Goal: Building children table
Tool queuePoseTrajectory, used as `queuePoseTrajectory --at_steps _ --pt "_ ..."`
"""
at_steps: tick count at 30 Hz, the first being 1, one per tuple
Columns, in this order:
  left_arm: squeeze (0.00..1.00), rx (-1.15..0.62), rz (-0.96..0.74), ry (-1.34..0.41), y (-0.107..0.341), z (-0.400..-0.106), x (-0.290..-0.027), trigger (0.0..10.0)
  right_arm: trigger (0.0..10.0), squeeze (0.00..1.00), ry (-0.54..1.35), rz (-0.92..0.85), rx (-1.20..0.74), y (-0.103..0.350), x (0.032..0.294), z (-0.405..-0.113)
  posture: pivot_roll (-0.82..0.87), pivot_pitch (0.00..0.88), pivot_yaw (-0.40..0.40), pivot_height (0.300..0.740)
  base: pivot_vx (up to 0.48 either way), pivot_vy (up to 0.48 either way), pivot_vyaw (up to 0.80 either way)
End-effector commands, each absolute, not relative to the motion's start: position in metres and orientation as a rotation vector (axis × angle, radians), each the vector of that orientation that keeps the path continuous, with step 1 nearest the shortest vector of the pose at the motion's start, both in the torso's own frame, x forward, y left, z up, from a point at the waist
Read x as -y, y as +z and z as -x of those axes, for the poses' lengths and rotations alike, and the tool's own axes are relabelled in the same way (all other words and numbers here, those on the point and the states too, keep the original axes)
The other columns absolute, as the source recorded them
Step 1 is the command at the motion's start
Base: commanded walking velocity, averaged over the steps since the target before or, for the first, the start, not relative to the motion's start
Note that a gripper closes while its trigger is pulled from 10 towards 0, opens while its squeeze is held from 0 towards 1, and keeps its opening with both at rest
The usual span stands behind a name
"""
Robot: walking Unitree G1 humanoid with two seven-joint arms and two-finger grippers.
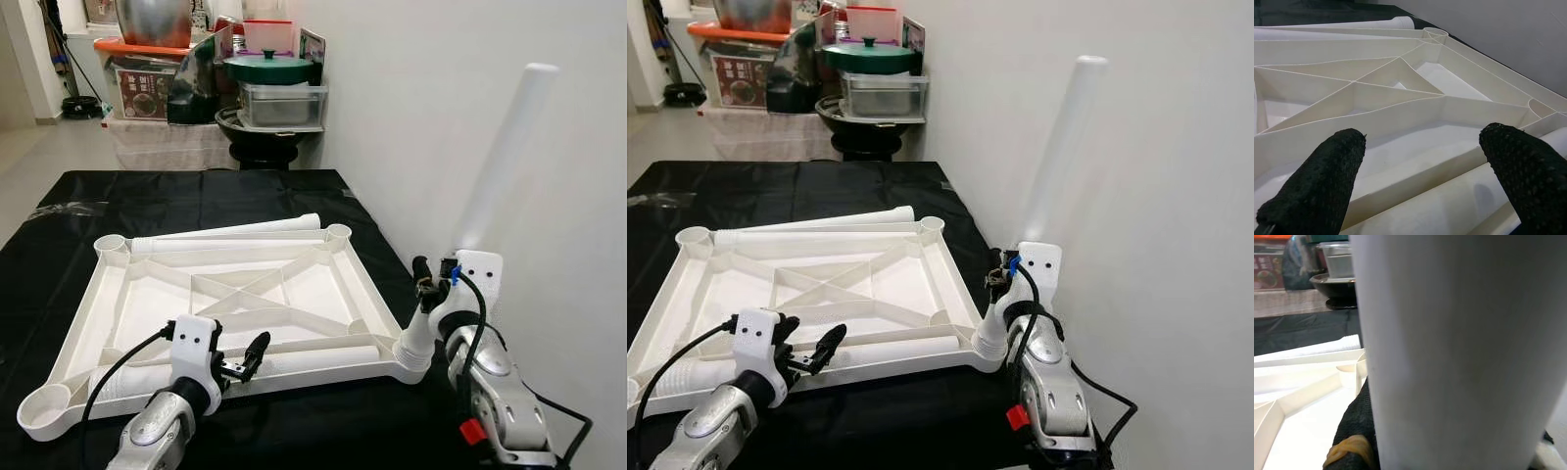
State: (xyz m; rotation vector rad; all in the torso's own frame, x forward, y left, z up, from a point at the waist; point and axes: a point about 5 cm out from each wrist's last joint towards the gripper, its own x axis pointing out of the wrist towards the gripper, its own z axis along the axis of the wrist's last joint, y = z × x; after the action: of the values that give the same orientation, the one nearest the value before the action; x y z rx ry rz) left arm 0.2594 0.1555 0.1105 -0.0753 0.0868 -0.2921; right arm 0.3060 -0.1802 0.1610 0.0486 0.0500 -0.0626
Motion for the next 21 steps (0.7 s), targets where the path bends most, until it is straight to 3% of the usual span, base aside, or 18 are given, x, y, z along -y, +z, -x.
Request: queuePoseTrajectory --at_steps 1,4,6,8,11,12,14,15,16,17,18,21 --pt "0.0 -0.091 0.071 -0.297 0.109 -0.26 -0.155 10.0 0.0 0.0 -0.083 -0.038 -0.351 0.104 0.189 -0.295 0.0 0.0 -0.064 0.74 0.0 0.0 0.0" --pt "0.0 -0.093 0.071 -0.298 0.108 -0.26 -0.154 10.0 0.0 0.0 -0.063 -0.041 -0.35 0.104 0.188 -0.296 0.0 0.0 -0.064 0.74 0.0 0.0 0.0" --pt "0.0 -0.094 0.071 -0.299 0.108 -0.26 -0.155 10.0 1.7 0.0 -0.055 -0.043 -0.354 0.103 0.188 -0.296 0.0 0.0 -0.061 0.74 0.0 0.0 0.0" --pt "0.0 -0.095 0.07 -0.299 0.108 -0.26 -0.155 10.0 1.7 0.0 -0.055 -0.043 -0.356 0.103 0.188 -0.296 0.0 0.0 -0.061 0.74 0.0 0.0 0.0" --pt "0.0 -0.097 0.068 -0.3 0.107 -0.26 -0.155 10.0 3.3 0.0 -0.05 -0.047 -0.367 0.1 0.188 -0.294 0.0 0.0 -0.06 0.74 0.0 0.0 0.0" --pt "0.0 -0.097 0.068 -0.3 0.107 -0.26 -0.155 10.0 4.2 0.0 -0.049 -0.048 -0.369 0.1 0.188 -0.294 0.0 0.0 -0.06 0.74 0.0 0.0 0.0" --pt "0.0 -0.097 0.068 -0.3 0.107 -0.26 -0.155 10.0 4.2 0.0 -0.049 -0.048 -0.369 0.1 0.188 -0.294 0.0 0.0 -0.06 0.74 0.0 0.0 0.0" --pt "0.0 -0.098 0.067 -0.301 0.107 -0.26 -0.155 10.0 4.9 0.0 -0.073 -0.055 -0.373 0.098 0.189 -0.293 0.0 0.0 -0.057 0.74 0.0 0.0 0.0" --pt "0.0 -0.099 0.068 -0.302 0.107 -0.26 -0.155 10.0 6.4 0.0 -0.119 -0.065 -0.379 0.097 0.192 -0.292 0.0 0.0 -0.055 0.74 0.0 0.0 0.0" --pt "0.0 -0.099 0.068 -0.302 0.107 -0.26 -0.154 10.0 6.4 0.0 -0.151 -0.071 -0.383 0.096 0.194 -0.291 0.0 0.0 -0.055 0.74 0.0 0.0 0.0" --pt "0.0 -0.099 0.068 -0.303 0.107 -0.26 -0.154 10.0 9.0 0.0 -0.186 -0.077 -0.375 0.097 0.196 -0.29 0.0 0.0 -0.053 0.74 0.0 0.0 0.0" --pt "0.0 -0.098 0.066 -0.302 0.107 -0.26 -0.155 10.0 9.8 0.0 -0.224 -0.086 -0.359 0.099 0.198 -0.289 0.0 0.0 -0.052 0.74 0.0 0.0 0.0"
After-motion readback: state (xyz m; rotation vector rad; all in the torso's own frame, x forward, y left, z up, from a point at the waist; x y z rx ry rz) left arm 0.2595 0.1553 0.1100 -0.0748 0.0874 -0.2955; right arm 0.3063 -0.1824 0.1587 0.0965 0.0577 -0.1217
